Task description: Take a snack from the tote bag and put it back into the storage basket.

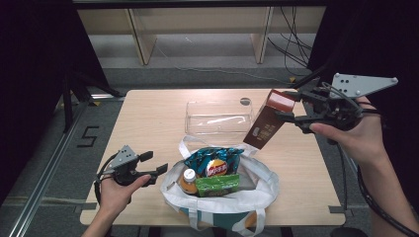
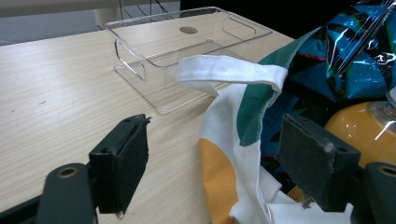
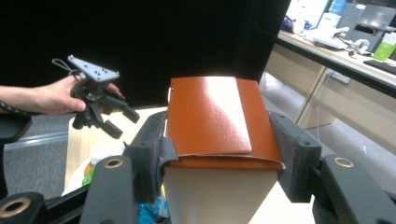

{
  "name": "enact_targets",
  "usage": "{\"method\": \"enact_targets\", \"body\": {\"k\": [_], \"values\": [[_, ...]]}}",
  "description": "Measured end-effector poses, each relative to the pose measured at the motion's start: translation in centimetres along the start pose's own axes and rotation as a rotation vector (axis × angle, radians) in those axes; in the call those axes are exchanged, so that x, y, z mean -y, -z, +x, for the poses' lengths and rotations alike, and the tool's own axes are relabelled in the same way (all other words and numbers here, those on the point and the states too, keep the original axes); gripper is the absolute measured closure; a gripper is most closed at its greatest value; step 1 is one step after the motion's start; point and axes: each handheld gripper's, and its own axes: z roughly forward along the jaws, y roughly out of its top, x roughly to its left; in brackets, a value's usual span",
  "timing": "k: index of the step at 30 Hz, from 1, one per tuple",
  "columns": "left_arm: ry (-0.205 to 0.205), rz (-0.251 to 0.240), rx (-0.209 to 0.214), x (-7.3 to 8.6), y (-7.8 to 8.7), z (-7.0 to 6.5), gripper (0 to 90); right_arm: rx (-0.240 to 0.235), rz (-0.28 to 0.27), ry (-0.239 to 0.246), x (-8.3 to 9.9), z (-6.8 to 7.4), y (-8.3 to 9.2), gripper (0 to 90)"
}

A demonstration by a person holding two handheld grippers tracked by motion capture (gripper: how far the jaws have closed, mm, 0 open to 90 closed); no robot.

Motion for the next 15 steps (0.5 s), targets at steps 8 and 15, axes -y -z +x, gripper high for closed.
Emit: {"method": "enact_targets", "body": {"k": [8, 15], "values": [[-0.017, -0.001, 0.001, 0.0, 0.1, 0.2, 24.1, 0.026, 0.038, 0.019, 0.2, -1.7, -1.2, 44.6], [-0.017, 0.000, 0.001, 0.0, 0.0, 0.2, 24.1, 0.059, 0.065, 0.049, 1.0, -3.3, -2.7, 44.5]]}}
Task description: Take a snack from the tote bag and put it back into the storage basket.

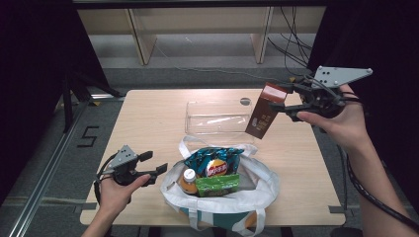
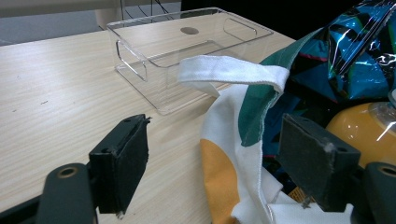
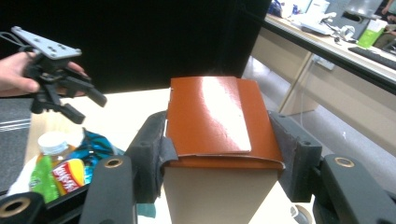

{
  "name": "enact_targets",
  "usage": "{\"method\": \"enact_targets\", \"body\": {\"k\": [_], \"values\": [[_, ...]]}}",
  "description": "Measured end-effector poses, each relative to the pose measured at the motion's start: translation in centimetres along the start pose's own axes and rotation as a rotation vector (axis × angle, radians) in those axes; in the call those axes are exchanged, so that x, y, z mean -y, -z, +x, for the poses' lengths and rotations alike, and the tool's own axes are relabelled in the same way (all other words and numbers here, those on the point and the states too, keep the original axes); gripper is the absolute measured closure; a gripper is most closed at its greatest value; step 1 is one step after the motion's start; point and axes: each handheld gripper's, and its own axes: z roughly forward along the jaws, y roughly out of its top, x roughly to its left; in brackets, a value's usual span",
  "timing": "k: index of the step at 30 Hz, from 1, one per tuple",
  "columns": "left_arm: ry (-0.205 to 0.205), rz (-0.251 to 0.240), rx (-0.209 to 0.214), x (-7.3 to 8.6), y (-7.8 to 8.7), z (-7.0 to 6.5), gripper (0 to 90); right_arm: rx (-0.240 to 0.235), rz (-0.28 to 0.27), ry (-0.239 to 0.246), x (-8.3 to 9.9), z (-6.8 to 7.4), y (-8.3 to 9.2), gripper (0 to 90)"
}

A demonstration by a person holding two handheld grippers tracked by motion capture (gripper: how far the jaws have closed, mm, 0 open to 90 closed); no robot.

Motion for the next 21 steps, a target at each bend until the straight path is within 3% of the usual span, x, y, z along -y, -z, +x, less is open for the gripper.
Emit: {"method": "enact_targets", "body": {"k": [2, 9, 10, 13, 21], "values": [[0.003, -0.001, 0.000, 0.0, 0.0, 0.0, 24.1, 0.012, 0.014, -0.047, 0.4, -0.4, -0.7, 44.5], [0.023, -0.004, -0.006, 0.1, 0.0, 0.0, 24.2, 0.048, 0.025, -0.043, 1.1, -1.6, -1.9, 44.6], [0.006, -0.005, 0.003, 0.1, -0.1, 0.1, 24.1, 0.056, 0.030, -0.048, 1.3, -2.1, -2.3, 44.6], [0.007, -0.005, 0.005, 0.1, -0.1, 0.1, 24.1, 0.067, 0.025, -0.058, 1.5, -2.6, -2.7, 44.5], [0.012, -0.001, 0.001, 0.1, -0.2, 0.1, 24.1, 0.052, 0.030, -0.067, 2.2, -4.0, -4.7, 44.5]]}}
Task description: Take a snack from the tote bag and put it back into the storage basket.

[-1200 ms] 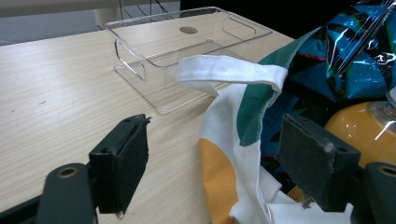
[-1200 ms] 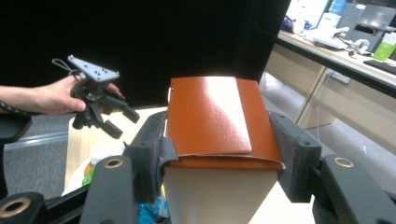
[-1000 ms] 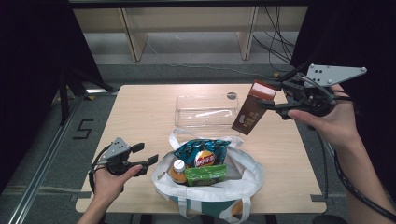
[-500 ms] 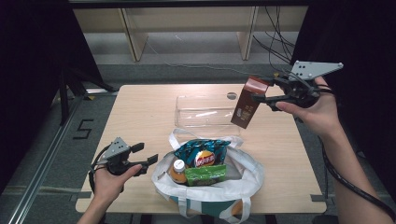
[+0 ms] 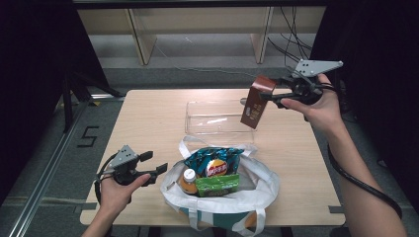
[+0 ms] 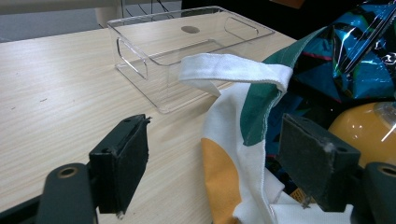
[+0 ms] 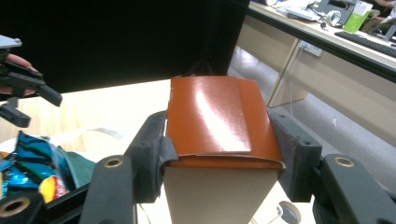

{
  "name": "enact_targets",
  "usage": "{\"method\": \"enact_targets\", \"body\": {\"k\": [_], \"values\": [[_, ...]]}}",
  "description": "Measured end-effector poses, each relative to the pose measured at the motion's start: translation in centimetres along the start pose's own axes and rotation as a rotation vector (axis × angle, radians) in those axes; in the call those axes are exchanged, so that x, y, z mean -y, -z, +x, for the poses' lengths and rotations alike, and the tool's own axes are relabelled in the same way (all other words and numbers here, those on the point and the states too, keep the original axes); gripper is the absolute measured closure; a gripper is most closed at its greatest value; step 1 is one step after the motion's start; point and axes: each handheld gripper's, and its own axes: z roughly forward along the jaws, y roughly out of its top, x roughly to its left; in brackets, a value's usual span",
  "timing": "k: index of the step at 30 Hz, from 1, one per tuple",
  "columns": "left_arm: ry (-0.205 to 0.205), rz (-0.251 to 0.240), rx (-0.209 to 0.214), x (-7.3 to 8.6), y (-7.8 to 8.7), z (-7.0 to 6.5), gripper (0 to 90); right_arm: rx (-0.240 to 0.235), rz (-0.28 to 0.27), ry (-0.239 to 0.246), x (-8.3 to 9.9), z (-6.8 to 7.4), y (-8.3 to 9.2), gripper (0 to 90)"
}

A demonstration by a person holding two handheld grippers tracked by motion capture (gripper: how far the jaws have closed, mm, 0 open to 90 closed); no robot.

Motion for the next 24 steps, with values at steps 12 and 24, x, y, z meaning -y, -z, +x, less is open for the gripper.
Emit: {"method": "enact_targets", "body": {"k": [12, 24], "values": [[-0.002, 0.001, -0.001, 0.1, 0.1, 0.1, 24.2, -0.011, 0.032, 0.019, 1.4, -1.0, -2.6, 44.5], [0.002, 0.001, 0.001, 0.1, 0.0, 0.0, 24.1, -0.012, 0.041, 0.013, 2.0, -1.3, -3.8, 44.4]]}}
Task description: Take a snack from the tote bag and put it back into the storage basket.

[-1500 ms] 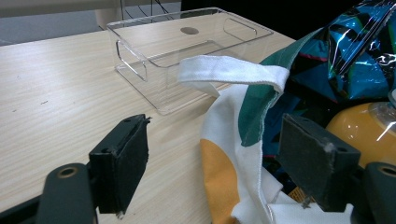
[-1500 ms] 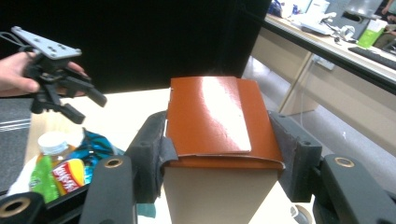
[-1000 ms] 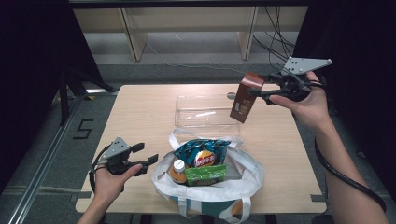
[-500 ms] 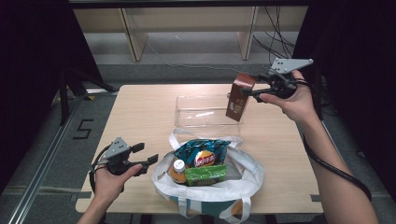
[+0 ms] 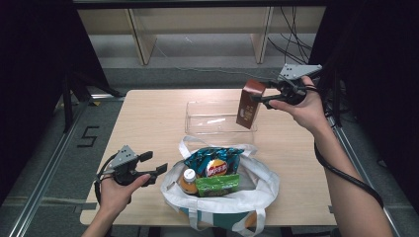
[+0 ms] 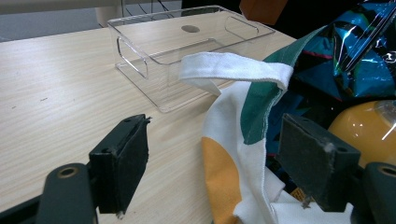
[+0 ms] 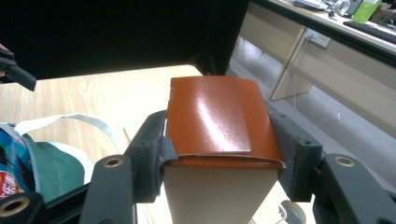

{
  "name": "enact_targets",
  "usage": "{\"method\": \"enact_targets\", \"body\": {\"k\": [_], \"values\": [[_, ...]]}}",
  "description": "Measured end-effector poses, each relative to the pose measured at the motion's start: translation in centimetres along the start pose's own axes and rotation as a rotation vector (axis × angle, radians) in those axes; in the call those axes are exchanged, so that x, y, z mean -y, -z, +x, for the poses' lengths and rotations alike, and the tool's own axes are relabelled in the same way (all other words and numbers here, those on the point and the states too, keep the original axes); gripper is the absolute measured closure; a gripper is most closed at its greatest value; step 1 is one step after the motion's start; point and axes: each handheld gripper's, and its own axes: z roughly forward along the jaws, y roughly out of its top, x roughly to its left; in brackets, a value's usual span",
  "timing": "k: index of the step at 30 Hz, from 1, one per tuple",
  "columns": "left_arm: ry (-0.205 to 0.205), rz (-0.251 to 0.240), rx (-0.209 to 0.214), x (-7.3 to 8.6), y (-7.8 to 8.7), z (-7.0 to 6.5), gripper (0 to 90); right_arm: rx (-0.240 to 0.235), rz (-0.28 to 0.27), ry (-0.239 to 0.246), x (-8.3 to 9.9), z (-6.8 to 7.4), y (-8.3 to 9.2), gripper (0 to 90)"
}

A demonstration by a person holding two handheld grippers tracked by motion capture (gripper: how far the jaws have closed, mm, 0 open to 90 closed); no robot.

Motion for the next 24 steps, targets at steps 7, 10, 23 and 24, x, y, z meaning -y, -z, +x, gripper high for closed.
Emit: {"method": "enact_targets", "body": {"k": [7, 10, 23, 24], "values": [[-0.001, 0.002, -0.002, 0.0, 0.0, 0.1, 24.1, -0.010, 0.007, -0.004, 0.5, -0.3, -0.8, 44.4], [-0.002, -0.003, 0.001, 0.0, 0.0, 0.1, 24.1, -0.008, 0.006, -0.014, 0.6, -0.4, -0.9, 44.4], [-0.007, 0.003, 0.000, 0.0, 0.0, 0.1, 24.1, 0.002, 0.008, -0.013, 1.1, -0.7, -1.6, 44.4], [-0.008, 0.002, 0.001, 0.0, 0.0, 0.1, 24.1, 0.000, 0.017, -0.014, 1.2, -0.7, -1.6, 44.4]]}}
